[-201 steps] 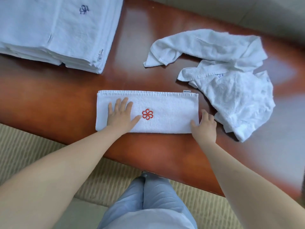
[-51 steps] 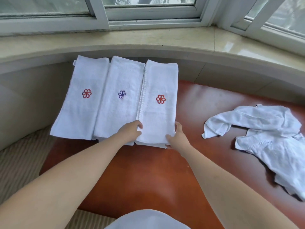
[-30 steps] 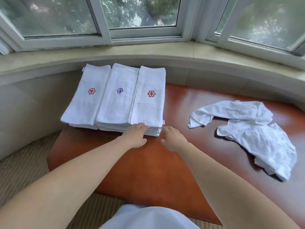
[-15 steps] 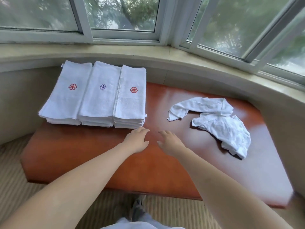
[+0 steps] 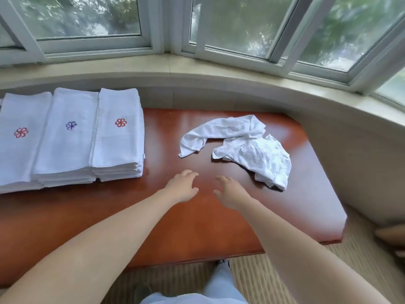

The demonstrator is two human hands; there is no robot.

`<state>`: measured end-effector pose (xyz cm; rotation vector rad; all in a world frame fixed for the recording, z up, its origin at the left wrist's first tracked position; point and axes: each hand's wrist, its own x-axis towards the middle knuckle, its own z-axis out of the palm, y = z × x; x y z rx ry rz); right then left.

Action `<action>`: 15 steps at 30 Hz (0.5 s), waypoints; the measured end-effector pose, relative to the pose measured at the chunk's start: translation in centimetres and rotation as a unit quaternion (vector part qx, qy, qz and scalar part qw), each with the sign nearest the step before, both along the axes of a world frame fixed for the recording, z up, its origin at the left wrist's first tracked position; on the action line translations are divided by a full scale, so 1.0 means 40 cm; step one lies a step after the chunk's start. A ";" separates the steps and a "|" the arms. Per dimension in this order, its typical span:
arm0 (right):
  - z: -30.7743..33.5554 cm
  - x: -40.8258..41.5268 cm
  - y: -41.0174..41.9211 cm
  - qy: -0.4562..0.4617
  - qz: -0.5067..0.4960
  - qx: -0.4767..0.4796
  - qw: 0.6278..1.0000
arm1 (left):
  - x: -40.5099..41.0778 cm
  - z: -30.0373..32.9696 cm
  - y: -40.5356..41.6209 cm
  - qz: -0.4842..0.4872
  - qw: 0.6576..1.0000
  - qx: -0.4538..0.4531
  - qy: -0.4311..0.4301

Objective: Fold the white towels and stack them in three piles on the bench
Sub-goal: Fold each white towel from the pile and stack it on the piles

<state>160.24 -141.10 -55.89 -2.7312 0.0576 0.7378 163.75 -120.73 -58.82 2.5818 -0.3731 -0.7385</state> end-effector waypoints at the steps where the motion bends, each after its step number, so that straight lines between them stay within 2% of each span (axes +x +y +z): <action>1: -0.012 0.016 -0.043 0.003 -0.001 0.004 1.000 | 0.021 -0.007 -0.044 -0.001 1.000 0.004 0.002; 10: -0.136 0.197 -0.536 0.073 -0.008 0.023 0.997 | 0.169 -0.091 -0.489 0.022 0.997 0.034 0.073; 15: -0.187 0.326 -0.721 0.095 -0.013 0.034 0.995 | 0.257 -0.125 -0.629 0.057 0.993 0.047 0.093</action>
